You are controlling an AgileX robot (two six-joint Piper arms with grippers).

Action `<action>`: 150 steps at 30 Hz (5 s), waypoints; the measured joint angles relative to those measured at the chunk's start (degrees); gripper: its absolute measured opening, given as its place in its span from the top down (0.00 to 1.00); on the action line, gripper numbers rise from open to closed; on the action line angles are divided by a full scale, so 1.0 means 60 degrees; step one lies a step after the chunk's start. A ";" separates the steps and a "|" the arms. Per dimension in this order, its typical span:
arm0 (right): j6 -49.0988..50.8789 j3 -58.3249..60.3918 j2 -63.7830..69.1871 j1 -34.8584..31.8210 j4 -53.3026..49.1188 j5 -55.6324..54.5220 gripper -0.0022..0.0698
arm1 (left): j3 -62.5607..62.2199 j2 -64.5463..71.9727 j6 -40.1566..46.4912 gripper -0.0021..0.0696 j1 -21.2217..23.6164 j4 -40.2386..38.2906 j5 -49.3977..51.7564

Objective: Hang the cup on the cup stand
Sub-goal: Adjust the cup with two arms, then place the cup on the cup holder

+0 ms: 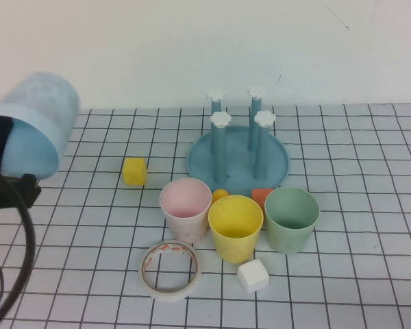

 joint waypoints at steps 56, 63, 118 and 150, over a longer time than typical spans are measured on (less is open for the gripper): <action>-0.5084 -1.4386 1.6635 0.5184 0.4697 0.2632 0.04 | 0.0024 0.4006 -0.2404 0.96 -0.0389 0.4442 -0.8488; -0.5124 -1.4725 1.6819 0.5314 0.4697 0.2711 0.04 | 0.0024 0.4006 -0.2619 0.96 -0.0389 0.4728 -0.8488; -1.2176 -1.4893 1.5897 0.3801 0.4711 0.2417 0.18 | -0.0021 0.0212 -0.8339 0.47 -0.0389 0.9107 -0.1928; -1.4856 -1.8086 2.0874 0.4535 0.4987 -0.2814 0.18 | 0.2244 -0.3369 -1.4539 0.97 -0.0389 1.2446 0.2409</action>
